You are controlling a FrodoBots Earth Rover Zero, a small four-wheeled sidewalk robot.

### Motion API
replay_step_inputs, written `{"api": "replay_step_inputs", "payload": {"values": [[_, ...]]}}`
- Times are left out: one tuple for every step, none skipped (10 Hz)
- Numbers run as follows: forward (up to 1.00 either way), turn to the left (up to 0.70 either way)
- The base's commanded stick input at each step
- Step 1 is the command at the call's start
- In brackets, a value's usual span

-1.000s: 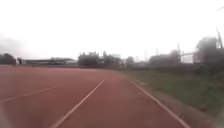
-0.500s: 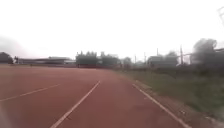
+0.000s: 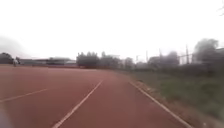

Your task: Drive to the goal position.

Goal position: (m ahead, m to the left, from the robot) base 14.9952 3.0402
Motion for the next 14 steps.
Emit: {"api": "replay_step_inputs", "payload": {"values": [[0.7, 0.0], [0.7, 0.0], [0.7, 0.0], [0.7, 0.0], [0.7, 0.0], [0.7, 0.0], [0.7, 0.0], [0.7, 0.03], [0.7, -0.35], [0.7, -0.35], [0.7, -0.13], [0.7, 0.09], [0.7, 0.08], [0.7, 0.05]]}}
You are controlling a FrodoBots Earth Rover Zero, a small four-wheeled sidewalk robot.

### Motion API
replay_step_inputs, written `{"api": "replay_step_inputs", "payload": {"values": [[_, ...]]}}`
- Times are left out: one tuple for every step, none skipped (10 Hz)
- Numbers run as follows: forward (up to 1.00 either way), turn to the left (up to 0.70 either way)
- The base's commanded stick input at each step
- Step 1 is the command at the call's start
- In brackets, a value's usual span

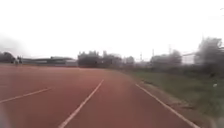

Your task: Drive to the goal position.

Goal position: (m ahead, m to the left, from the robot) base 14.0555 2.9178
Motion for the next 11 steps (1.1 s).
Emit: {"api": "replay_step_inputs", "payload": {"values": [[0.7, 0.04], [0.7, 0.1], [0.7, 0.03], [0.7, 0.09], [0.7, 0.09], [0.7, 0.03], [0.7, -0.14], [0.7, -0.13], [0.7, 0.11], [0.7, 0.13], [0.7, 0.1]]}}
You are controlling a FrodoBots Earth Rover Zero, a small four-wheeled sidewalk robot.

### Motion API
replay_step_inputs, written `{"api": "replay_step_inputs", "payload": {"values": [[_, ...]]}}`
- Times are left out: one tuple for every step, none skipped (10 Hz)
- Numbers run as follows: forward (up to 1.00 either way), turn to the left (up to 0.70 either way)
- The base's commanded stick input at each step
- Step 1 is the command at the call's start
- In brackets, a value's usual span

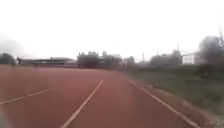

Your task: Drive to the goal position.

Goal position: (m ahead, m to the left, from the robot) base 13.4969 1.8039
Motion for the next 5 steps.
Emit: {"api": "replay_step_inputs", "payload": {"values": [[0.7, 0.1], [0.7, 0.09], [0.7, 0.08], [0.7, 0.07], [0.7, 0.06]]}}
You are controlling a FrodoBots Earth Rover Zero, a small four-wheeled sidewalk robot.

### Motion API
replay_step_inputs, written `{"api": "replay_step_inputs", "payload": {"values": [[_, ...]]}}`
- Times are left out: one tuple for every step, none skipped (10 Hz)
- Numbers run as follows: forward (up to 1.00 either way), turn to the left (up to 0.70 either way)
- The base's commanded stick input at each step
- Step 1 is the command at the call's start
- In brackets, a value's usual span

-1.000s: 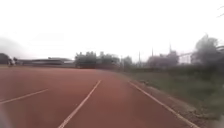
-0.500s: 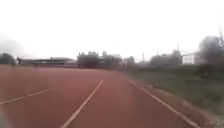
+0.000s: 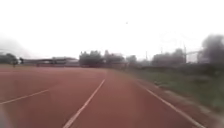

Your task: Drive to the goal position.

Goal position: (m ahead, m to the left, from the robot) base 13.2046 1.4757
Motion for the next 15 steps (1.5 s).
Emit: {"api": "replay_step_inputs", "payload": {"values": [[0.7, 0.06], [0.7, 0.05], [0.7, 0.04], [0.7, 0.01], [0.7, 0.02], [0.7, 0.07], [0.7, -0.16], [0.7, -0.31], [0.7, -0.33], [0.7, -0.35], [0.7, -0.34], [0.7, -0.18], [0.7, 0.16], [0.7, 0.11], [0.7, 0.08]]}}
